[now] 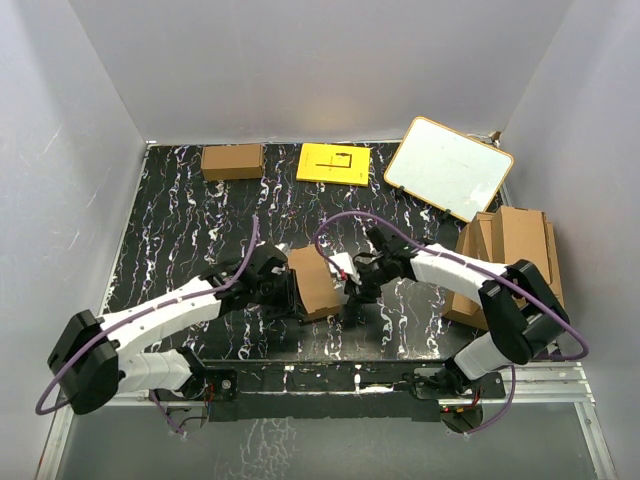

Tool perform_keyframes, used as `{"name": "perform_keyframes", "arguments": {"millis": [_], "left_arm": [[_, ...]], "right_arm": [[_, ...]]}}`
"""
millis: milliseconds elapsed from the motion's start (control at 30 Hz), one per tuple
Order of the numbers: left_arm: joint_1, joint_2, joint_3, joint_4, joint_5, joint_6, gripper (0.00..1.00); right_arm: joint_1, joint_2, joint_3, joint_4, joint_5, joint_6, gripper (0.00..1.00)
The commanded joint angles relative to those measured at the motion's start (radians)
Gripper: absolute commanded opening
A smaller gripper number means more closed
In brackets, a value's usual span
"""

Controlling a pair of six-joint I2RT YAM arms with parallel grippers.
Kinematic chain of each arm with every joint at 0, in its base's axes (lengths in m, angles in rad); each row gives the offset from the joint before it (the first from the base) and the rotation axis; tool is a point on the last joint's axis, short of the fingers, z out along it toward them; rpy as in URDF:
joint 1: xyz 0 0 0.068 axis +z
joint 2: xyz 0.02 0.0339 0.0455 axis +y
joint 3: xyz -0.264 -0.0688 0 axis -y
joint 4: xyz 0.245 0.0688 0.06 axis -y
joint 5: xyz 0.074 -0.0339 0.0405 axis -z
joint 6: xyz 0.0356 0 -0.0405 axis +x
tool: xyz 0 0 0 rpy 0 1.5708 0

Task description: Fold the paper box

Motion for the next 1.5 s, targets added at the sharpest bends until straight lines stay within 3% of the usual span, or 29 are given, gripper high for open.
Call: {"name": "perform_keyframes", "arguments": {"millis": [0, 100, 200, 333, 467, 567, 733, 933, 1467], "left_arm": [[0.02, -0.085, -0.04, -0.01, 0.008, 0.012, 0.32], [0.046, -0.109, -0.053, 0.024, -0.003, 0.032, 0.37], [0.074, -0.13, -0.07, 0.079, -0.045, 0.072, 0.47], [0.118, -0.16, -0.096, 0.194, -0.11, 0.129, 0.68], [0.14, -0.182, -0.114, 0.269, -0.182, 0.175, 0.87], [0.144, -0.208, -0.145, 0.325, -0.214, 0.188, 0.97], [0.149, -0.258, -0.238, 0.463, -0.193, 0.151, 0.97], [0.149, -0.299, -0.345, 0.589, -0.169, 0.095, 0.97], [0.149, -0.304, -0.379, 0.594, -0.198, 0.083, 0.96]], "right_arm": [[-0.067, -0.053, 0.052, 0.003, -0.061, -0.028, 0.38], [-0.116, -0.065, 0.062, 0.019, -0.073, 0.011, 0.4], [-0.166, -0.073, 0.089, 0.045, -0.136, 0.119, 0.49], [-0.2, -0.063, 0.13, 0.112, -0.212, 0.307, 0.63], [-0.204, 0.021, 0.226, 0.091, -0.244, 0.46, 0.66], [-0.21, 0.113, 0.326, 0.022, -0.316, 0.55, 0.68], [-0.211, 0.253, 0.373, 0.083, -0.383, 0.802, 0.68], [-0.209, 0.355, 0.358, 0.188, -0.382, 0.966, 0.67], [-0.191, 0.491, 0.384, 0.227, -0.432, 1.058, 0.57]]}}
